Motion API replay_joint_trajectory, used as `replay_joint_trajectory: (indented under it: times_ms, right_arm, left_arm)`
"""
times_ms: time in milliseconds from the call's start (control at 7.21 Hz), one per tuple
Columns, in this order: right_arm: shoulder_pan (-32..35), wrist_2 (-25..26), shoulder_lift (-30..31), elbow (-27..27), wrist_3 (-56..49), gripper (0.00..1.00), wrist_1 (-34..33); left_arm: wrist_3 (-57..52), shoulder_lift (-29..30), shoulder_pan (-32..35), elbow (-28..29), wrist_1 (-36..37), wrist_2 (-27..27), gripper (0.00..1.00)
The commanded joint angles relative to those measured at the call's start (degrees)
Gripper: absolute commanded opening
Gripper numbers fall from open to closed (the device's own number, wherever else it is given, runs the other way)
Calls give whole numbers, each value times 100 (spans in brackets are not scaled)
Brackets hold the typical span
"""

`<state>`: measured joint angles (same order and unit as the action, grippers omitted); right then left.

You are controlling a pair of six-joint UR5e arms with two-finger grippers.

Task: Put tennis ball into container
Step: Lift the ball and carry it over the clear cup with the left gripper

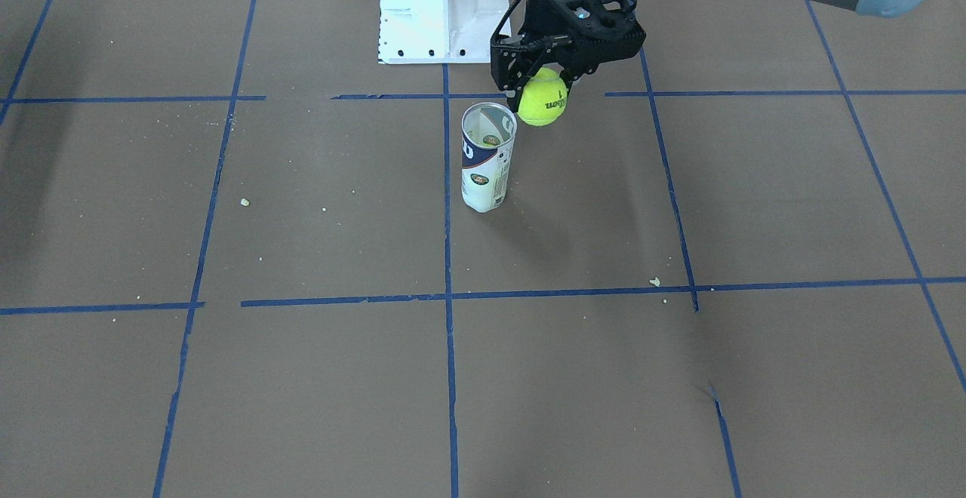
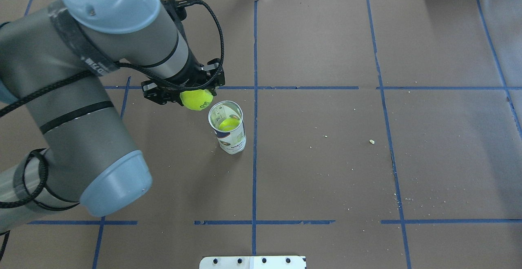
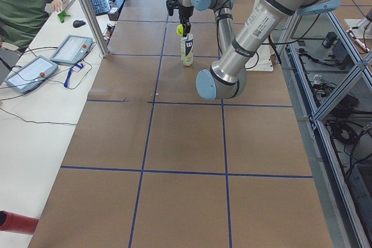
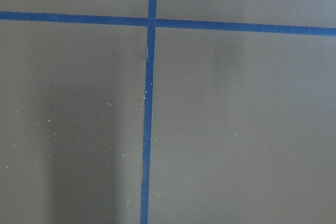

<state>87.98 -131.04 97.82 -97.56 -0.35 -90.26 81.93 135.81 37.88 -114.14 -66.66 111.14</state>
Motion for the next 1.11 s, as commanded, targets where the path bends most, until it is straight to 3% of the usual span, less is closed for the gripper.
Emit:
replay_joint_trajectory:
  times_ms: [0,139,832,970]
  right_arm:
    - [0,0,0,0,0,100,0]
    - [0,0,0,0,0,100,0]
    - [0,0,-9,0,0,100,0]
    - [0,0,0,0,0,100,0]
  left_arm:
    - [174,383,-114,496,-75,31,11]
    - [183,594,-140,846,-102,31,14]
    - [174,403,-334,718,-164,22,21]
    - [174,403,-334,718,-164,22,28]
